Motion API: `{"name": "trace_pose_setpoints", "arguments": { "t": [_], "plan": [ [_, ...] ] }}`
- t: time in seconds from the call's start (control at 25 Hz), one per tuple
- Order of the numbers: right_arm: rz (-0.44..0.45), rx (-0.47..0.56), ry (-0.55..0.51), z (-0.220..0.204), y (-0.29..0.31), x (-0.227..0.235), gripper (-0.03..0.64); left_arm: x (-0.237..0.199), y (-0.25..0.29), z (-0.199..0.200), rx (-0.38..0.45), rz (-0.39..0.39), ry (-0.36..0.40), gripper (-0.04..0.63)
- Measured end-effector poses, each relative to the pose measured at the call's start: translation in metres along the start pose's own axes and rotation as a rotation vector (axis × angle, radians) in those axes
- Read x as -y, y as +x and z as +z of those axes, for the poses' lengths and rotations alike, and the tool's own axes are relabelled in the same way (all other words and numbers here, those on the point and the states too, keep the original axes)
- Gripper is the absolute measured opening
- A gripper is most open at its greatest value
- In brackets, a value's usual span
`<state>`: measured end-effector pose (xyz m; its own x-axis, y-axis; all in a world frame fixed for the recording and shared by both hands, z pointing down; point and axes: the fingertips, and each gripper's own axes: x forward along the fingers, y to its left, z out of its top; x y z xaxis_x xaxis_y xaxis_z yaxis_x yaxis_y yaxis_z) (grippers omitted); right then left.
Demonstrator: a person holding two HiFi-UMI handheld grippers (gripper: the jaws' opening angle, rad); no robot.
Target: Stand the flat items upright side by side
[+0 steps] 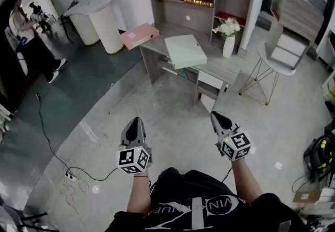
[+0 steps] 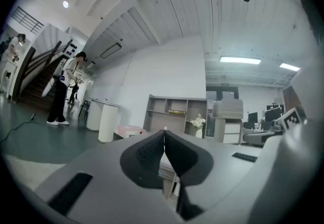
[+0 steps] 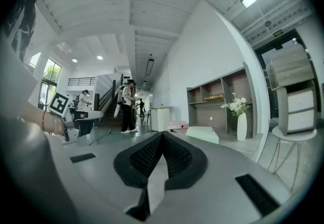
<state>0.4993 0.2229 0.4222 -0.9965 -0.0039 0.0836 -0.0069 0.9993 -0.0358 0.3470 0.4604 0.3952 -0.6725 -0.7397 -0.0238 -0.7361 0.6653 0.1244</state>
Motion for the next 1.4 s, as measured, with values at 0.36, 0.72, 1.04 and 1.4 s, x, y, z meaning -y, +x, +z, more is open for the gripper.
{"name": "trace_pose_setpoints", "arguments": {
  "t": [0.36,0.72,1.04,1.4],
  "plan": [
    [-0.017,-0.001,0.055,-0.017,-0.004,-0.007,0.008,-0.003,-0.001,-0.003,-0.034,-0.012,0.027,0.005],
    [-0.018,-0.052,0.126,-0.05,0.001,-0.006,0.008,-0.017,-0.007,-0.029,-0.113,0.032,0.011,0.005],
    [-0.051,-0.026,0.162,-0.043,0.057,0.027,0.125,-0.039,0.062,-0.025,-0.076,0.005,-0.015,0.024],
    [-0.072,-0.087,0.18,-0.046,0.138,0.053,0.21,-0.077,0.154,-0.034,-0.139,-0.055,-0.025,0.173]
  ]
}}
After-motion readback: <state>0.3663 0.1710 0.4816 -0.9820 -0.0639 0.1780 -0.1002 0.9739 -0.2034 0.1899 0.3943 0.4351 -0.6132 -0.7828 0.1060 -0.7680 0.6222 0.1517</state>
